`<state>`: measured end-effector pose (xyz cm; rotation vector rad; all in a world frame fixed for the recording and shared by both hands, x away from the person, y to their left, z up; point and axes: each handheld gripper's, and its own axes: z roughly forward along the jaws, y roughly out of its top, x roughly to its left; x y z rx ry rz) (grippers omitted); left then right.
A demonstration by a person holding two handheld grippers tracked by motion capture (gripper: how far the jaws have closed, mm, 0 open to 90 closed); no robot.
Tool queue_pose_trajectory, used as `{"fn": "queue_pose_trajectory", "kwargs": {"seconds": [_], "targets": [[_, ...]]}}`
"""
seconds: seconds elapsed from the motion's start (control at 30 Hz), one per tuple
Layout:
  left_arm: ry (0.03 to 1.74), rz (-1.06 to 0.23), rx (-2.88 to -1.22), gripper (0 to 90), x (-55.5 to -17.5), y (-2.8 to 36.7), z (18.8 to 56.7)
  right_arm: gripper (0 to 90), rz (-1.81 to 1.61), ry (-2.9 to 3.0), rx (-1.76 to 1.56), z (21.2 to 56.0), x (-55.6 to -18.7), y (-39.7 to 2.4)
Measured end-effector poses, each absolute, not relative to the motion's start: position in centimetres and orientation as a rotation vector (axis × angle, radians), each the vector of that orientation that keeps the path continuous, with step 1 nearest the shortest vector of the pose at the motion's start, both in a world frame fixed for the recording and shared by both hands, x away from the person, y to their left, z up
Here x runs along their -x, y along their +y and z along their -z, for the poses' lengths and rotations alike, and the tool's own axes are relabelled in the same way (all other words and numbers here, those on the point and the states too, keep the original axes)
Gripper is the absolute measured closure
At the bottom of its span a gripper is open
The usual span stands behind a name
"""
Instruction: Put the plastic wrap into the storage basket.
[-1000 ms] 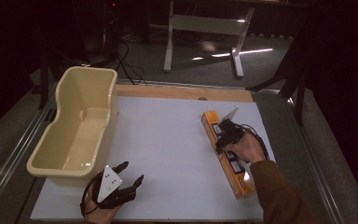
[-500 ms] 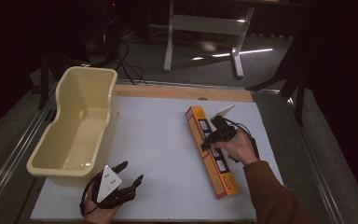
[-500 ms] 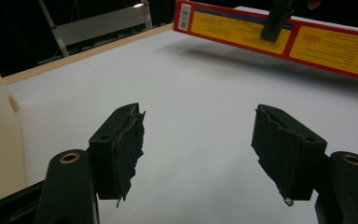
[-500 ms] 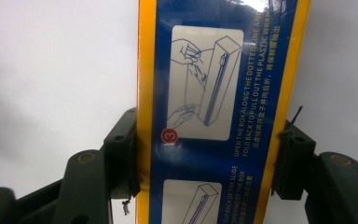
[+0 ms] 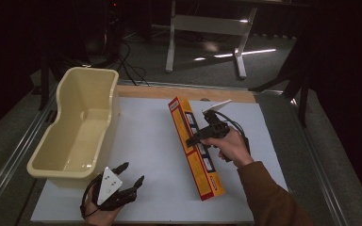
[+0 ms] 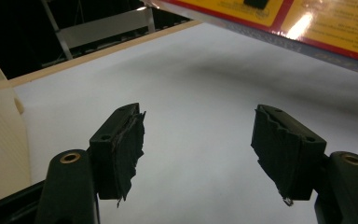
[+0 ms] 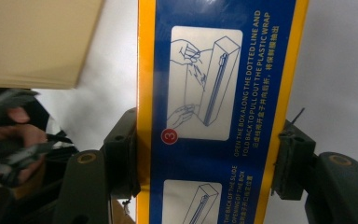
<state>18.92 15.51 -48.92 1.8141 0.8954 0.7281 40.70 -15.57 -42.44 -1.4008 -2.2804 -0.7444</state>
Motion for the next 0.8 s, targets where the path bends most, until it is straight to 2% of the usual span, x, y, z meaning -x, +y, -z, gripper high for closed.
{"fn": "queue_pose_trajectory", "kwargs": {"seconds": [0.8], "targets": [[0.892,-0.727,-1.819,33.0,-18.9,15.4,49.0,38.8,0.966,-2.110,1.335,38.5,-40.5,-10.4]]}}
